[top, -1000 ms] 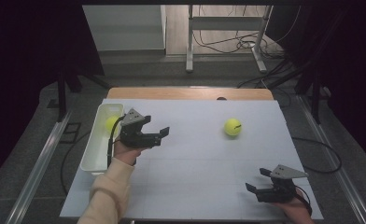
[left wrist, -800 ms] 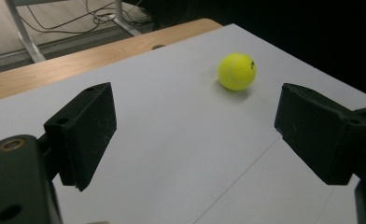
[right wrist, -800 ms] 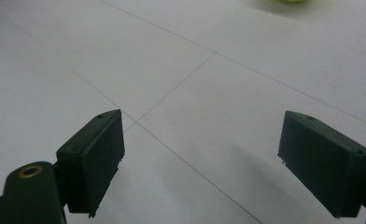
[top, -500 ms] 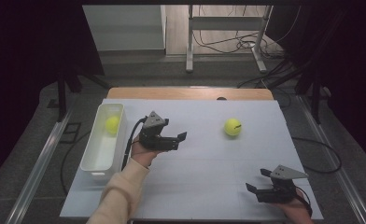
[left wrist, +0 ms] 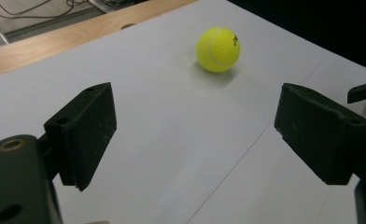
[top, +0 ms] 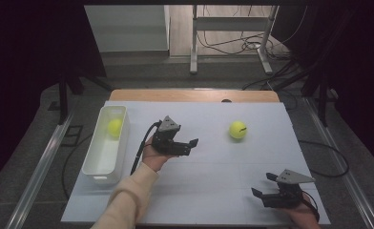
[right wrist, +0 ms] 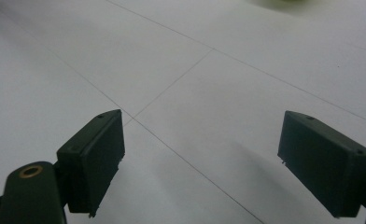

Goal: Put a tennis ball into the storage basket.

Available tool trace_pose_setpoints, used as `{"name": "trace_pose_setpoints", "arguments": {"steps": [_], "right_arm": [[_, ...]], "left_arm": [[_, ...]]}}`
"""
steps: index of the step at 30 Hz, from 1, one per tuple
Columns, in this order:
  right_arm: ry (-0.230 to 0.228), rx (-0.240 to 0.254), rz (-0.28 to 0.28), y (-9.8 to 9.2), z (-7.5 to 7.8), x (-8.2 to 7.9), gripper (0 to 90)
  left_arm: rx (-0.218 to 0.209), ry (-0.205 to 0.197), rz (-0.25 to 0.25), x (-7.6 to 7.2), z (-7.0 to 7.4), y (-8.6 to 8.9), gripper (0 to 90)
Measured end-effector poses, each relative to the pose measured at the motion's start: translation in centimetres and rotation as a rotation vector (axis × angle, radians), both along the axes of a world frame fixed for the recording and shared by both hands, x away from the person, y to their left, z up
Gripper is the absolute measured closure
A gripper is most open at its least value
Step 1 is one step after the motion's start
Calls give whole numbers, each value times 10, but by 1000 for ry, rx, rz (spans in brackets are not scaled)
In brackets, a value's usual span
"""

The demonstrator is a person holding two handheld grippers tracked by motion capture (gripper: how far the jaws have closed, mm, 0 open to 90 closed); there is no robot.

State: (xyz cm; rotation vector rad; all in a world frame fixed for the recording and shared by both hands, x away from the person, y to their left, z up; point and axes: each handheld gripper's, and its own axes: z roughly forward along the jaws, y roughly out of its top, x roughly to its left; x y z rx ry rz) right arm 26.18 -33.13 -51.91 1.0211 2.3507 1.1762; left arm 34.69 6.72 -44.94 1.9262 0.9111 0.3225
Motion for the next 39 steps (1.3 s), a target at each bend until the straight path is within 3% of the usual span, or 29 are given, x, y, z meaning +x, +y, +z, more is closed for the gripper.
{"name": "trace_pose_setpoints", "arguments": {"steps": [9,17,22,26,39], "right_arm": [[2,12,13,1,0,3,151],[2,11,16,0,-1,2,152],[-10,25,12,-3,1,-2,153],[-22,30,18,-2,2,-2,153],[-17,63,32,5,2,-3,153]], "left_arm": [[23,18,-33,9,-10,-19,137],[1,34,-63,22,-14,-33,139],[-1,29,-66,31,-15,-45,141],[23,33,-70,39,-19,-53,141],[42,33,-60,51,-25,-66,144]]}}
